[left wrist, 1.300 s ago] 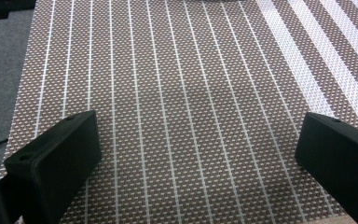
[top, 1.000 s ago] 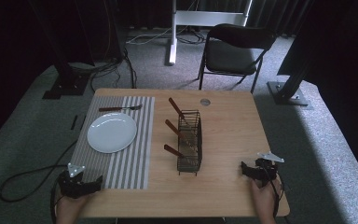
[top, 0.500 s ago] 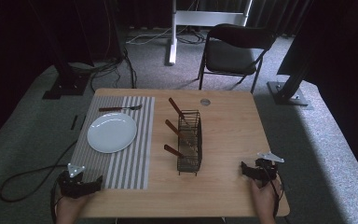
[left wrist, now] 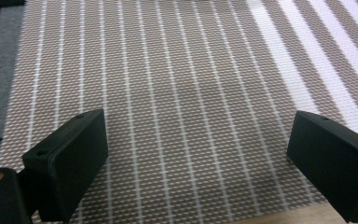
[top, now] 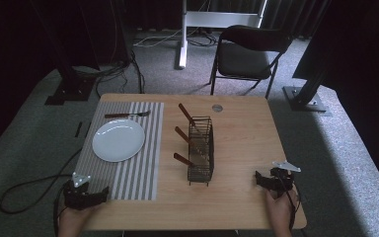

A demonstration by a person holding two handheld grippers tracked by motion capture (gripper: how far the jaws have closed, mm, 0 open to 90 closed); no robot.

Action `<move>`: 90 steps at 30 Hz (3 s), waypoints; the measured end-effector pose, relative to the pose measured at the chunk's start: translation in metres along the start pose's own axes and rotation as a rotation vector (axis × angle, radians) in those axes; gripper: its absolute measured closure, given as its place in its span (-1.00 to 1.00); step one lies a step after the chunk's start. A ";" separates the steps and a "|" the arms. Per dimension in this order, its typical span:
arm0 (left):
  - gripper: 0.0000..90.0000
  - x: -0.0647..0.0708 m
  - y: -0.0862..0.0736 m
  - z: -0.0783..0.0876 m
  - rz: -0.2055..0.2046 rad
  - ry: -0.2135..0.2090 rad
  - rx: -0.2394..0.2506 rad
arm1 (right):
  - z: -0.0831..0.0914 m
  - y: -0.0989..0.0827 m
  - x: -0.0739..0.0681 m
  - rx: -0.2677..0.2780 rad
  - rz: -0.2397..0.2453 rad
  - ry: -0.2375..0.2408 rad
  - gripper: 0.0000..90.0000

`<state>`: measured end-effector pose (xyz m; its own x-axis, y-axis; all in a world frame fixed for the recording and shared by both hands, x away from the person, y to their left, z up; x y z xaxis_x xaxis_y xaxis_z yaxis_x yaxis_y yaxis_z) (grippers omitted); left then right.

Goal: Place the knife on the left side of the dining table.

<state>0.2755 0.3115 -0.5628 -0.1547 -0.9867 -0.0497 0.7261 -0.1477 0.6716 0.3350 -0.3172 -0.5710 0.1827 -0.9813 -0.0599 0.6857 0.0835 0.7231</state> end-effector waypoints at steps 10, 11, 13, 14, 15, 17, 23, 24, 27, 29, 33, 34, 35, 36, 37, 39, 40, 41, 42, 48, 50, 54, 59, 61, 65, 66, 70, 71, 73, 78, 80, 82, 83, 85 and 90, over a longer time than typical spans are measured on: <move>-0.88 0.011 0.010 0.006 -0.025 -0.068 0.026 | 0.000 0.000 0.000 0.000 0.000 0.000 -0.74; -0.88 0.014 0.013 0.008 -0.034 -0.073 0.031 | 0.000 0.000 0.000 0.000 0.000 0.000 -0.74; -0.88 0.016 0.016 0.009 -0.039 -0.081 0.032 | 0.000 0.000 0.000 0.000 0.000 0.000 -0.74; -0.88 0.016 0.016 0.009 -0.039 -0.081 0.032 | 0.000 0.000 0.000 0.000 0.000 0.000 -0.74; -0.88 0.017 0.017 0.010 -0.039 -0.086 0.034 | 0.000 0.000 0.000 0.000 0.000 0.000 -0.74; -0.88 0.021 0.022 0.011 -0.048 -0.093 0.039 | 0.000 0.000 0.000 0.000 -0.001 0.000 -0.74; -0.88 0.027 0.031 0.013 -0.069 -0.116 0.056 | 0.000 0.000 0.000 0.000 0.000 0.000 -0.74; -0.88 0.031 0.035 0.014 -0.081 -0.130 0.059 | 0.000 0.000 0.000 0.000 -0.001 0.000 -0.74; -0.88 0.035 0.039 0.015 -0.093 -0.137 0.065 | 0.000 0.000 0.000 0.000 0.000 0.000 -0.74; -0.88 0.039 0.045 0.017 -0.104 -0.143 0.074 | 0.000 0.000 0.000 0.000 -0.001 0.000 -0.74; -0.88 0.049 0.056 0.019 -0.128 -0.169 0.093 | 0.000 0.000 0.000 0.000 -0.001 0.000 -0.74; -0.87 0.054 0.062 0.020 -0.139 -0.174 0.101 | 0.000 0.000 0.000 0.000 0.000 0.000 -0.74; -0.85 0.054 0.062 0.020 -0.139 -0.174 0.101 | 0.000 0.000 0.000 0.000 0.000 0.000 -0.74; -0.85 0.058 0.067 0.020 -0.146 -0.183 0.109 | 0.000 0.000 0.000 0.000 -0.001 0.000 -0.74; -0.85 0.058 0.067 0.020 -0.146 -0.183 0.109 | 0.000 0.000 0.000 0.000 -0.001 0.000 -0.74; -0.85 0.063 0.072 0.021 -0.157 -0.196 0.114 | 0.000 0.000 0.000 0.000 0.000 0.000 -0.74; -0.85 0.067 0.077 0.022 -0.163 -0.204 0.121 | 0.000 0.000 0.000 0.000 -0.001 0.000 -0.74; -0.85 0.067 0.077 0.022 -0.163 -0.204 0.121 | 0.000 0.000 0.000 0.000 -0.001 0.000 -0.74; -0.85 0.070 0.082 0.022 -0.168 -0.213 0.126 | 0.000 0.000 0.000 0.000 0.000 0.000 -0.74; -0.85 0.078 0.094 0.023 -0.177 -0.246 0.140 | 0.000 0.000 0.000 -0.001 0.000 0.000 -0.74; -0.85 0.082 0.101 0.024 -0.190 -0.265 0.149 | 0.000 0.000 0.000 0.001 0.000 0.000 -0.74; -0.85 0.088 0.112 0.027 -0.201 -0.282 0.164 | 0.000 0.000 0.000 0.001 0.001 0.000 -0.74; -0.85 0.097 0.128 0.032 -0.214 -0.307 0.189 | 0.000 0.000 0.000 0.001 0.001 0.000 -0.74; -0.85 0.100 0.132 0.032 -0.224 -0.307 0.194 | 0.000 0.000 0.000 0.001 0.001 0.000 -0.74; -0.85 0.108 0.139 0.033 -0.236 -0.324 0.202 | 0.000 0.000 0.000 0.001 0.001 0.000 -0.74; -0.85 0.109 0.140 0.033 -0.237 -0.327 0.204 | 0.000 0.000 0.000 0.001 0.001 0.000 -0.74; -0.85 0.115 0.147 0.034 -0.236 -0.348 0.215 | 0.000 0.000 0.000 0.001 0.001 0.000 -0.74; -0.85 0.117 0.149 0.034 -0.237 -0.353 0.218 | 0.000 0.000 0.000 0.001 0.001 0.000 -0.74; -0.85 0.120 0.152 0.034 -0.241 -0.363 0.221 | 0.000 0.000 0.000 0.001 0.001 0.000 -0.74; -0.85 0.125 0.161 0.034 -0.241 -0.377 0.229 | 0.000 0.000 0.000 0.001 0.001 0.000 -0.74; -0.85 0.131 0.167 0.036 -0.258 -0.368 0.241 | 0.000 0.000 0.000 0.001 0.000 0.000 -0.74; -0.85 0.134 0.169 0.036 -0.269 -0.362 0.243 | 0.000 0.000 0.000 0.001 0.001 0.000 -0.74; -0.85 0.136 0.170 0.036 -0.271 -0.371 0.247 | 0.000 0.000 0.000 0.001 0.000 0.000 -0.74; -0.85 0.139 0.174 0.036 -0.282 -0.379 0.244 | 0.000 0.000 0.000 0.001 0.000 0.000 -0.74; -0.85 0.143 0.183 0.035 -0.280 -0.387 0.256 | 0.000 0.000 0.000 0.001 -0.001 0.001 -0.74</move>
<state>0.3625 0.1455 -0.4209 -0.5897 -0.8075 -0.0095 0.4422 -0.3327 0.8329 0.3350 -0.3172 -0.5711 0.1822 -0.9813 -0.0614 0.6855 0.0820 0.7235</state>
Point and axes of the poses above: each handheld gripper's, and its own axes: z roughly backward along the jaws, y roughly out of its top, x roughly to its right, the point moved 3 cm from there along -z, roughly forward along the jaws, and after that the axes turned 4 degrees about y, right-handed, at the moved point
